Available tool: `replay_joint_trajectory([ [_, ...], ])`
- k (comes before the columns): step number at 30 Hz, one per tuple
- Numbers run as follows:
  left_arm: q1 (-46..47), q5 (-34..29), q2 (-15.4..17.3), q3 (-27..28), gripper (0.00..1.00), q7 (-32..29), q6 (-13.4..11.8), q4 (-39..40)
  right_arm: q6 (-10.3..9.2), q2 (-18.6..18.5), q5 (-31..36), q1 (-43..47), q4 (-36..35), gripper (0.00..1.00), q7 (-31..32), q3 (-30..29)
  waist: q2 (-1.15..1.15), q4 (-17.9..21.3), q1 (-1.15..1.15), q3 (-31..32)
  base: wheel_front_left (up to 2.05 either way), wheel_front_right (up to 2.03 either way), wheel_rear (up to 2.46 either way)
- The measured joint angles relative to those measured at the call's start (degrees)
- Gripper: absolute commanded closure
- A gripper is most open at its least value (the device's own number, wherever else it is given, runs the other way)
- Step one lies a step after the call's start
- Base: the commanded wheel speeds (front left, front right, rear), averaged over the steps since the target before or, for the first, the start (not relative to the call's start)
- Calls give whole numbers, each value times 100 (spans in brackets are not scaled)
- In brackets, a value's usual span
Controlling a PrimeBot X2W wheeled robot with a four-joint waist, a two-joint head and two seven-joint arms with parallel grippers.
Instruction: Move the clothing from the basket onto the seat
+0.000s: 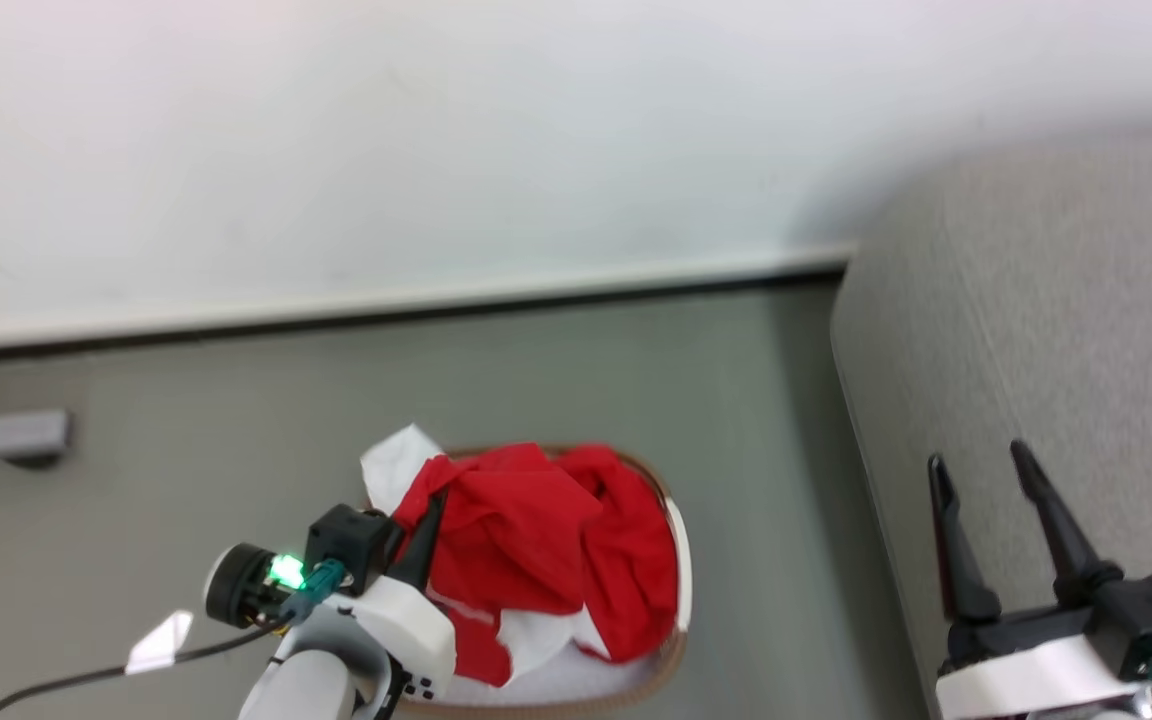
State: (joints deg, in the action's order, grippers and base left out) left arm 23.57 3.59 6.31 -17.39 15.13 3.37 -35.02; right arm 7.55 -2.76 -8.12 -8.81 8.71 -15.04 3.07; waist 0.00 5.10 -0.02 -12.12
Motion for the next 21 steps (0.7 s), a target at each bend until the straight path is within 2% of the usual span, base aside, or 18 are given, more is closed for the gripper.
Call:
replay_joint_trajectory([
  [1, -147, 21, 41, 11, 100, -27, -22, 354, 0, 1, 0, 97, 14, 0, 0, 56, 0, -70, 0, 239, 0, 0, 0],
  [4, -289, 89, 68, 22, 100, -124, -22, 731, 0, -2, 2, 192, 31, 0, -1, 129, 0, -136, 0, 461, 0, 0, 0],
  [5, -450, 145, 101, 24, 100, -260, -20, 1121, 0, 2, 3, 282, 45, 0, 0, 204, 0, -193, 0, 666, 0, 0, 0],
  [6, -450, 145, 101, 24, 100, -260, -20, 1121, 0, 2, 3, 282, 45, 0, 0, 204, 0, -193, 0, 666, 0, 0, 0],
  [15, -1089, 313, 330, 51, 100, -943, -47, 2821, 0, 0, 85, 444, -66, 0, 0, 626, 0, -329, -1, 1288, 0, 0, 0],
  [21, -1268, 394, 380, 0, 100, -1268, -62, 3594, 0, -51, 105, 326, -97, 0, 0, 1600, 0, -326, 0, 1367, 0, 0, 0],
])
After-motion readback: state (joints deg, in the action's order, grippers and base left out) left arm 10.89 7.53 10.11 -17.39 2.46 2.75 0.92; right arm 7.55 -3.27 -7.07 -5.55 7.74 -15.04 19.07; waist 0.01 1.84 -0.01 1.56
